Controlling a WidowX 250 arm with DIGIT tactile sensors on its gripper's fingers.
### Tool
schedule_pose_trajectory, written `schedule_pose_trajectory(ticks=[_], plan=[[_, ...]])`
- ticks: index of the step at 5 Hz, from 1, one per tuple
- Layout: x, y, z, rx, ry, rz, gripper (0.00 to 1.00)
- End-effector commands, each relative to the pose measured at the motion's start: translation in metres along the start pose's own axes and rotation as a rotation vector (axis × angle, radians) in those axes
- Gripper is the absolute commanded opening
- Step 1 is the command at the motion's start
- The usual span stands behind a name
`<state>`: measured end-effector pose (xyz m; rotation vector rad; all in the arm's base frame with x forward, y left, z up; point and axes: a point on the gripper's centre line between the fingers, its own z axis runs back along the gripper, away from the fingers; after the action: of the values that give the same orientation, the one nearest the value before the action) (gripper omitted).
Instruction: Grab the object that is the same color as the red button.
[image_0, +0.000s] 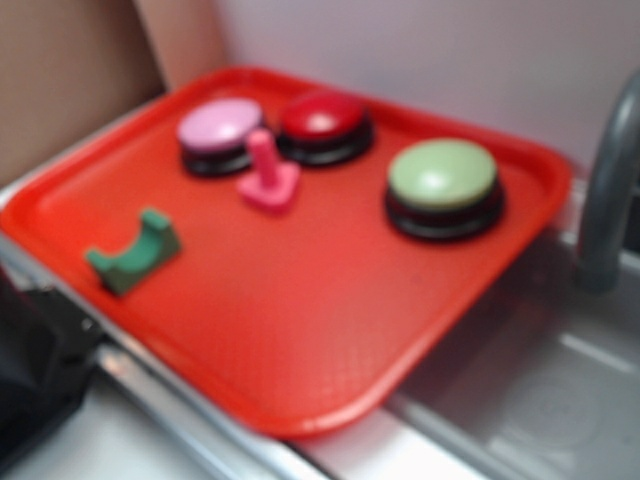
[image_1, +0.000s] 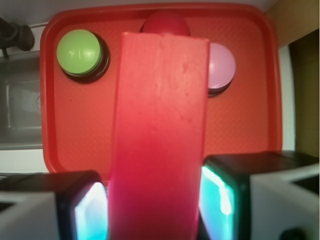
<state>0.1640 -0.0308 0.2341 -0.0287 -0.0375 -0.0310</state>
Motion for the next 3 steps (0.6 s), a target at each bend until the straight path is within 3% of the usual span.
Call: schedule_pose_trajectory(ticks=[1, 3], plan=[[-0.002, -0.002, -0.024, 0.071, -0.001, -0.008, 0.0], [0.001, -0.007, -0.04, 0.076, 0.024, -0.017, 0.0]])
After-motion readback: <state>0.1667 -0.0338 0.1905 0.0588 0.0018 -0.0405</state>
